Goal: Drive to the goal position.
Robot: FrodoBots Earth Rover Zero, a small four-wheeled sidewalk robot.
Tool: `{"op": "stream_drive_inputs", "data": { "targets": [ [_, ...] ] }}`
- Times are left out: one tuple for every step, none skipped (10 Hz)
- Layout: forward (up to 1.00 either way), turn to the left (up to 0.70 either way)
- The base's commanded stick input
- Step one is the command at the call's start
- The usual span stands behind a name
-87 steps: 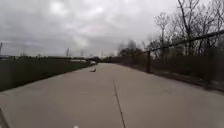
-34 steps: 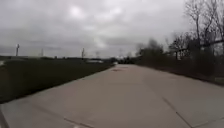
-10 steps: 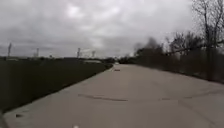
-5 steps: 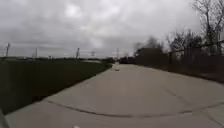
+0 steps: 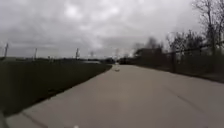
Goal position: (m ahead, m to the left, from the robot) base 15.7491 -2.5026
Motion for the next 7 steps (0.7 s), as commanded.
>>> {"op": "stream_drive_inputs", "data": {
  "targets": [
    [1.0, 0.0],
    [1.0, 0.0],
    [1.0, 0.0],
    [1.0, 0.0],
    [1.0, 0.0],
    [1.0, 0.0],
    [1.0, 0.0]
  ]
}}
